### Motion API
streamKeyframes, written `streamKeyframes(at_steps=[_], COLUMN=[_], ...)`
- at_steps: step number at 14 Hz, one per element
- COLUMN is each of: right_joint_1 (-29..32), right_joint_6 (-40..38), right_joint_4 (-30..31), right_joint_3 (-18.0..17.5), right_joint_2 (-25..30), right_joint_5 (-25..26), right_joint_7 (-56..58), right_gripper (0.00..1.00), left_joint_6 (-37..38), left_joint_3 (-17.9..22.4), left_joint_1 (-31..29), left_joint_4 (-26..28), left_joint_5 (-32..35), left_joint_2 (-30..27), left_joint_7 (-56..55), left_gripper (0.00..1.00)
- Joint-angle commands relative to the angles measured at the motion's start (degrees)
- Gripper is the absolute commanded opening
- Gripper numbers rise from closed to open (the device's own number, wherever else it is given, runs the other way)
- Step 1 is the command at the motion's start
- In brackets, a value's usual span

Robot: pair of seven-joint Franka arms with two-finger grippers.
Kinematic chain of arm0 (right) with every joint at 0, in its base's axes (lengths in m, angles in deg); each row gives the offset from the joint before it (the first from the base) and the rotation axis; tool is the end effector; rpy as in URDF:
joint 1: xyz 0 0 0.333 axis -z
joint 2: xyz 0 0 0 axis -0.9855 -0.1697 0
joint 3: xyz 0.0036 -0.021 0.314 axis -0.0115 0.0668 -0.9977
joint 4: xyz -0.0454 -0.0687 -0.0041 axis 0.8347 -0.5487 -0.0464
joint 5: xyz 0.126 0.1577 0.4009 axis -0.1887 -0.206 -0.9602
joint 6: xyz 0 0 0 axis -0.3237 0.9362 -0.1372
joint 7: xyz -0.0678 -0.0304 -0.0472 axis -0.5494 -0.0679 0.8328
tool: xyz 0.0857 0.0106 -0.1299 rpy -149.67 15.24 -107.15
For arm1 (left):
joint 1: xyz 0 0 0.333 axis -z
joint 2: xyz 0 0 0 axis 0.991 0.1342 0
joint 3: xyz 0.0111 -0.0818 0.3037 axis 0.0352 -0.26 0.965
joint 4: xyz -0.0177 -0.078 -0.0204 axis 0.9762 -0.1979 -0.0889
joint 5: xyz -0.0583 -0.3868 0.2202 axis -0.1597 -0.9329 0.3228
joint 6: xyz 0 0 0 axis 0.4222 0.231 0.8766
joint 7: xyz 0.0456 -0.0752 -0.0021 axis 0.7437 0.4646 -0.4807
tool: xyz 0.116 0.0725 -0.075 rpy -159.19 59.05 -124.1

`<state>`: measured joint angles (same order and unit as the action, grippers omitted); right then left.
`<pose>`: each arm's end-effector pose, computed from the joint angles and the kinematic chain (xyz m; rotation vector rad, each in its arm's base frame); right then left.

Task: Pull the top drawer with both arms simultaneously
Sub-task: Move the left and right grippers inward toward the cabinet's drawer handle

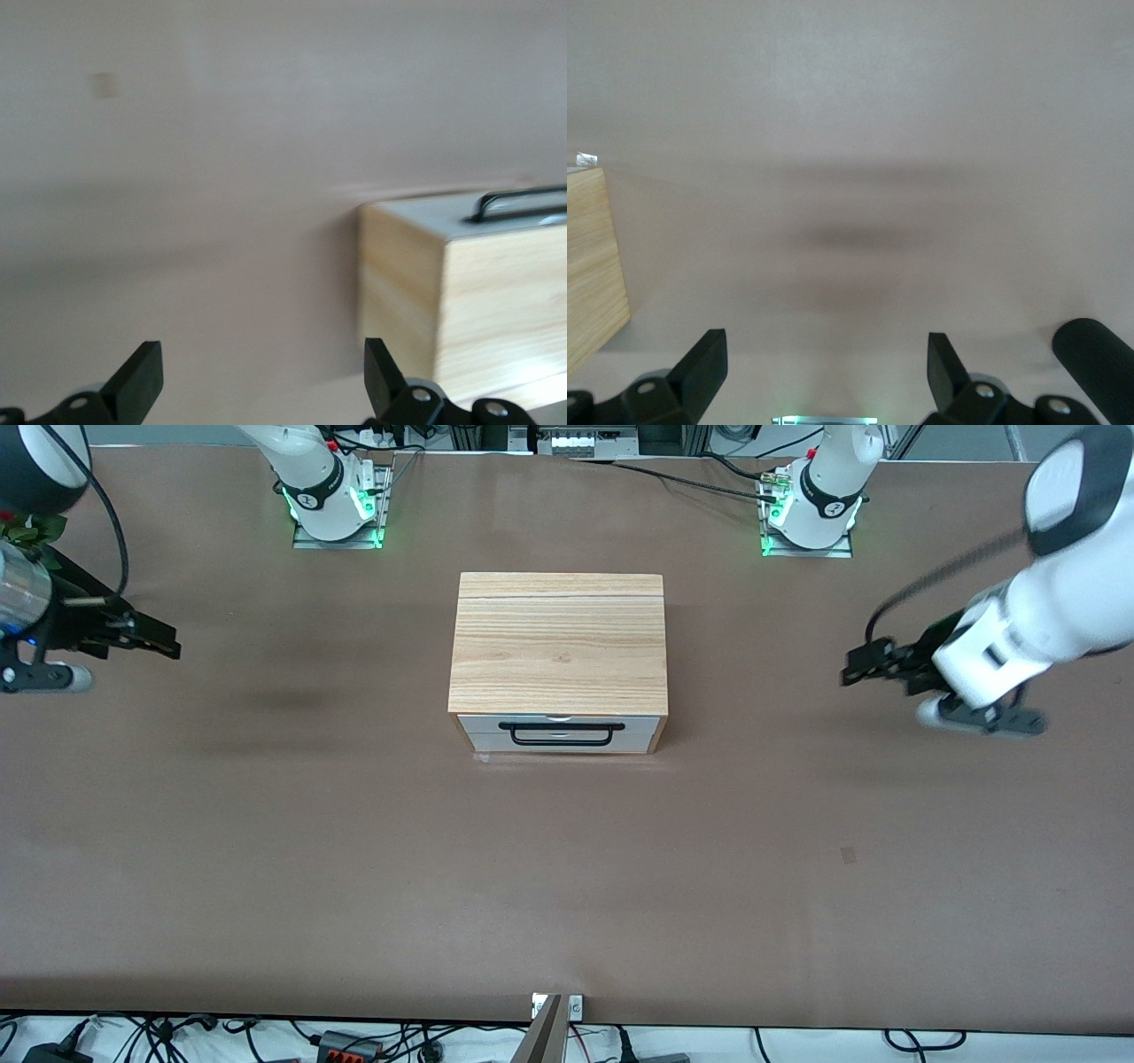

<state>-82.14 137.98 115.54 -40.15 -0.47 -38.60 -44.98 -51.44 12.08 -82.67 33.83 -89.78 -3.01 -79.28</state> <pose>0.6142 -0.0121 0.4680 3.1242 0.0341 -0.2755 0.6570 -0.1211 0.4496 2.8322 -0.0395 -0.1944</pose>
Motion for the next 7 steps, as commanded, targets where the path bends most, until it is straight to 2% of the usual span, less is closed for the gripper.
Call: streamKeyframes(at_steps=[1, 2, 4, 7], right_joint_1=[0.2, 0.2, 0.2, -0.8], right_joint_6=[-0.4, -0.3, -0.2, 0.8], right_joint_4=[-1.1, -1.2, -1.1, -1.0], right_joint_3=[-0.9, -0.9, -0.9, -1.1], right_joint_2=[-4.4, -6.4, -9.9, -14.1], right_joint_5=[-8.8, -15.2, -28.4, -41.0], right_joint_7=[1.0, 1.1, 1.2, 4.8], right_gripper=[1.00, 1.00, 1.00, 1.00], left_joint_6=[-2.9, -3.1, -4.0, -6.6], left_joint_3=[-0.1, -0.1, -0.1, -0.1], left_joint_1=[0.9, 1.6, 1.5, 1.5], left_joint_4=[-3.0, -3.1, -3.1, -3.1], left_joint_5=[-3.8, -4.4, -10.5, -22.9], left_joint_2=[5.0, 5.7, 7.3, 11.8], left_joint_7=[0.4, 0.4, 0.6, 2.7], left_gripper=[1.00, 1.00, 1.00, 1.00])
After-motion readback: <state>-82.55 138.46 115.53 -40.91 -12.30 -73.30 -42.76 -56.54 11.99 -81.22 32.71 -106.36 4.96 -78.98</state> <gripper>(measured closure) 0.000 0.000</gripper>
